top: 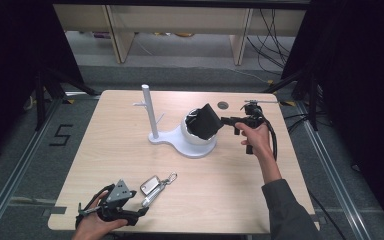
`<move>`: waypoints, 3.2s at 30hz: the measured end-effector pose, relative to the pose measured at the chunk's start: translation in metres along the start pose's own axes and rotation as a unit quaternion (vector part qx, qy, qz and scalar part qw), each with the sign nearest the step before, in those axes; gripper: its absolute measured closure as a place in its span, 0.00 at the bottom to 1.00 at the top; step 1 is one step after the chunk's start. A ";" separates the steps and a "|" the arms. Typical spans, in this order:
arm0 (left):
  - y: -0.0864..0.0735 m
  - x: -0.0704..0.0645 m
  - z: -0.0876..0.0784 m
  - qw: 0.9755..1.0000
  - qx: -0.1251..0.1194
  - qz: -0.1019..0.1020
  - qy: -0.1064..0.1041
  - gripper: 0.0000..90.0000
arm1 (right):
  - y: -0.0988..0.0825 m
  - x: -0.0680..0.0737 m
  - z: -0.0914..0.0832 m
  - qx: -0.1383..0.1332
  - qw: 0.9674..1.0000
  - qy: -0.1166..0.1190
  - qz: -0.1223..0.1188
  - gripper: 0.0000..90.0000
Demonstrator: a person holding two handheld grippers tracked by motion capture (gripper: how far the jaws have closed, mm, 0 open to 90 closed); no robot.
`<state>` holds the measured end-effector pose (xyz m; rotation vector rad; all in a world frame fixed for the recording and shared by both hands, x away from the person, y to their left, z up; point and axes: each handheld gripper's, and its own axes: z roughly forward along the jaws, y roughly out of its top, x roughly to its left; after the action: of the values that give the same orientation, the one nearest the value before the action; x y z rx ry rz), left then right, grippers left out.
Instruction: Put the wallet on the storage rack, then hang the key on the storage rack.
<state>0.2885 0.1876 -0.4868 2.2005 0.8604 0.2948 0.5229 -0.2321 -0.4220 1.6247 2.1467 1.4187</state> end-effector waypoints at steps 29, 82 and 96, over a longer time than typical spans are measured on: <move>0.002 0.004 0.000 1.000 0.002 0.003 0.010 0.32 | -0.097 0.042 -0.041 0.042 0.994 0.006 -0.100 0.42; 0.095 0.013 0.068 0.992 0.102 0.075 -0.014 0.48 | -0.176 0.066 -0.054 0.118 0.986 0.040 -0.107 0.30; 0.110 0.015 0.101 0.978 0.192 0.075 -0.022 0.61 | -0.176 0.066 -0.053 0.118 0.985 0.042 -0.115 0.30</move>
<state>0.3986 0.0860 -0.4797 2.6274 0.7762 0.1595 0.3403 -0.2110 -0.4889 1.3433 2.5383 1.2262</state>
